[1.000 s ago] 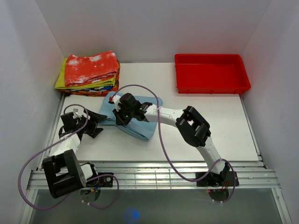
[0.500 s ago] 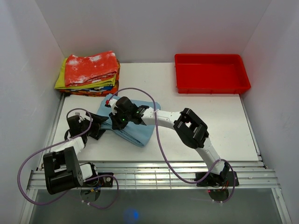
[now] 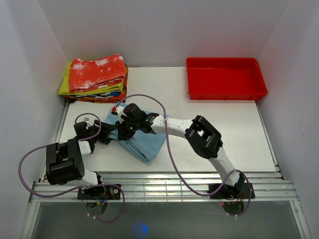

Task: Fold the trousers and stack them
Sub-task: Neatly place the folded trousers to the corner

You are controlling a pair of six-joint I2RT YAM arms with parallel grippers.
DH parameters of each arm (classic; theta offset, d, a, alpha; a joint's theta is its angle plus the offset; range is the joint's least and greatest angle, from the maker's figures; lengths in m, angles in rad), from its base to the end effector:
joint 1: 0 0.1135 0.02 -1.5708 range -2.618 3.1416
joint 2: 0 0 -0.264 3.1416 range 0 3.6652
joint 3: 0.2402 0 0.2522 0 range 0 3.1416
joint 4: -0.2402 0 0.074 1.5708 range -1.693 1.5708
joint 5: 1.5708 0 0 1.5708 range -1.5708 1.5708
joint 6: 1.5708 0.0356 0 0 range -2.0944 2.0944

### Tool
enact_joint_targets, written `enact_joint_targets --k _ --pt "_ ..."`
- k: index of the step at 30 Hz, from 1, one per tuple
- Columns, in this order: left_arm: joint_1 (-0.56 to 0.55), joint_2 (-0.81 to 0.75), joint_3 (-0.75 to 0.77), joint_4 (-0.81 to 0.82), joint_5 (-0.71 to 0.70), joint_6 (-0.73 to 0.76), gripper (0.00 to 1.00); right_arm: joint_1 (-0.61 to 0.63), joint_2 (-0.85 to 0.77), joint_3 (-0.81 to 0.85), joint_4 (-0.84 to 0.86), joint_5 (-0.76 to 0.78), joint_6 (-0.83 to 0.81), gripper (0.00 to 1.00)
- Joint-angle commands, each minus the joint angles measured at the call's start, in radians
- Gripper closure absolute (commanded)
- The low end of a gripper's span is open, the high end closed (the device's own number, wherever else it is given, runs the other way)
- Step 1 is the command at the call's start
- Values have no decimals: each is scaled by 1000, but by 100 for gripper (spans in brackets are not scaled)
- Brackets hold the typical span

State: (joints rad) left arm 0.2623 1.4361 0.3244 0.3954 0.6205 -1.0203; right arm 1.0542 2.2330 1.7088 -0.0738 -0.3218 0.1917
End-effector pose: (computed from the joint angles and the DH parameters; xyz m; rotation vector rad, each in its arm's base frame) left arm 0.2222 0.0382 0.1145 -1.1276 2.0821 -1.0926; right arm 0.2438 0.4520 0.1904 -1.1533 2.0291 1.0239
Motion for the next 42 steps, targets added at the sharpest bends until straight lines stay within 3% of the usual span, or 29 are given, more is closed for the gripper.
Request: enact_joint_targets --k 1,2,5,6,7,8,10,11,12,13,15,20,24,28,32,42 --pt "-18 14 -4 42 7 34 37 23 -39 5 91 -109 48 92" --pt "-18 12 -5 58 8 40 42 23 -44 -1 101 -117 49 92" --pt "-20 1 -15 91 15 63 72 24 -64 -35 120 -138 58 92" --pt "-24 0 -13 97 16 72 79 26 -68 -46 121 -154 58 90" --pt "-28 -5 -10 100 28 81 94 26 -79 -49 120 -163 58 83" --pt "-29 -12 1 109 44 107 100 26 -88 -55 114 -168 51 75" --pt "-35 -29 10 109 61 126 100 18 -146 -89 82 -161 14 44" --pt "-37 -61 18 109 71 150 100 10 -174 -110 75 -154 -23 28" --pt "-46 -81 22 103 70 164 100 -2 -208 -139 75 -140 -38 1" --pt "-52 -104 28 91 65 173 100 -38 -275 -202 46 -143 -53 10" --pt "-99 -172 56 66 55 241 100 -92 -349 -265 39 -154 -93 10" --pt "-280 -290 152 22 -85 425 100 -376 -597 -460 28 -183 -109 10" --pt "-432 -250 295 20 -162 609 100 -532 -708 -479 -67 -134 -187 10" --pt "-492 -125 523 -23 -192 812 100 -678 -782 -529 -87 -141 -218 10" --pt "-521 36 730 -44 -237 931 100 -720 -819 -572 -86 -143 -218 10" --pt "-522 369 1283 -84 -375 931 100 -729 -831 -594 -84 -145 -212 10"
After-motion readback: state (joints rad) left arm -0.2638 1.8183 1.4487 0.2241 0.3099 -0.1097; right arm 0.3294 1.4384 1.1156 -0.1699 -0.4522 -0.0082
